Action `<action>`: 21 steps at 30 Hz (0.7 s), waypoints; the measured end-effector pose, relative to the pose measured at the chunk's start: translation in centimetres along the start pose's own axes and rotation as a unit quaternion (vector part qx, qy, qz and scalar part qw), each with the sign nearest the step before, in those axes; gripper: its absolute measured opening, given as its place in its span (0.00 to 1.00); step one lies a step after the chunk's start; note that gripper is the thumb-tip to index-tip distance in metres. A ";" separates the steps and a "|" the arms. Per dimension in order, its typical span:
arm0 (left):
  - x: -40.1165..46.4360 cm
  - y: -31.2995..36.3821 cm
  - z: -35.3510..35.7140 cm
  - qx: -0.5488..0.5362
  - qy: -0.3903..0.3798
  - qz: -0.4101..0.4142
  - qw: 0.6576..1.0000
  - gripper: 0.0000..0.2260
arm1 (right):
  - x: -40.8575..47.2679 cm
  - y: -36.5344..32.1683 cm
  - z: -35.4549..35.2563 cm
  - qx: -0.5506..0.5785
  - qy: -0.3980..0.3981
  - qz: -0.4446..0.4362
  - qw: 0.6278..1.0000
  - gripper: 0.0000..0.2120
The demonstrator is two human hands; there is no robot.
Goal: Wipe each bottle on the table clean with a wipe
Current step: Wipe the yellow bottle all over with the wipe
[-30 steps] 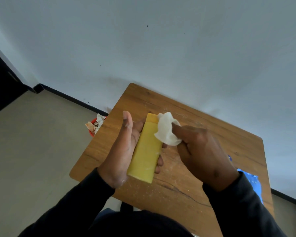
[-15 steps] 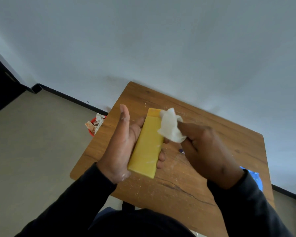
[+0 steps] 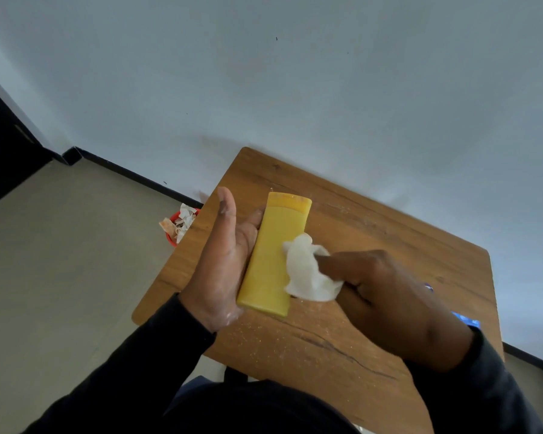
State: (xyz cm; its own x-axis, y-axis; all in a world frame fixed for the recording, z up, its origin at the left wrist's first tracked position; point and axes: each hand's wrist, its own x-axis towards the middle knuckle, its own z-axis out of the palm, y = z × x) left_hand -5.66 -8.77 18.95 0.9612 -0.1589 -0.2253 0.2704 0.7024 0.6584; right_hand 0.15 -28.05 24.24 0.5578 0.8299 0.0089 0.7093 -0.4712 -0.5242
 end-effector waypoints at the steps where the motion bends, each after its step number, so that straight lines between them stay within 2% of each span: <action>1: 0.1 0.0 0.0 0.005 0.002 -0.003 1.000 0.43 | 0.2 -0.3 0.2 -0.008 -0.006 -0.008 1.000 0.11; 5: 0.4 -0.2 0.5 -0.004 -0.009 -0.004 1.000 0.44 | 1.4 0.4 0.0 -0.050 0.077 0.030 0.995 0.11; 7: 0.4 -0.2 0.3 -0.005 -0.012 -0.002 1.000 0.44 | 0.9 0.5 -0.3 -0.039 0.053 0.028 0.997 0.12; 10: 0.4 -0.3 -0.1 0.005 0.002 -0.003 1.000 0.43 | 0.0 -1.0 0.0 -0.020 -0.028 0.022 0.999 0.11; 11: 0.5 -0.4 0.0 0.005 0.004 -0.005 1.000 0.43 | 0.0 -1.3 0.2 -0.031 -0.027 0.020 0.999 0.11; 15: 0.5 -0.4 0.3 0.000 -0.013 -0.002 1.000 0.43 | 0.7 -0.3 -0.3 -0.087 0.077 0.061 0.991 0.13; 17: 0.5 -0.4 0.2 0.004 -0.010 0.006 1.000 0.43 | 0.3 -0.3 -0.7 -0.083 0.049 0.066 0.993 0.15; 20: 0.5 -0.8 0.2 0.022 0.002 0.007 1.000 0.42 | 0.1 -1.6 -0.4 -0.054 -0.050 0.054 0.996 0.12; 21: 0.5 -1.0 0.4 0.027 0.002 0.005 1.000 0.42 | 0.4 -1.8 -0.1 -0.057 -0.048 0.052 0.996 0.12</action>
State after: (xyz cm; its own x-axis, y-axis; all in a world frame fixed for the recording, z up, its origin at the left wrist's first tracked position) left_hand -5.41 -9.82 18.51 0.9634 -0.1492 -0.2226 0.2644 0.6658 0.6977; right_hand -0.86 -26.91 25.28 0.5909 0.7972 -0.1238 0.6974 -0.5819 -0.4185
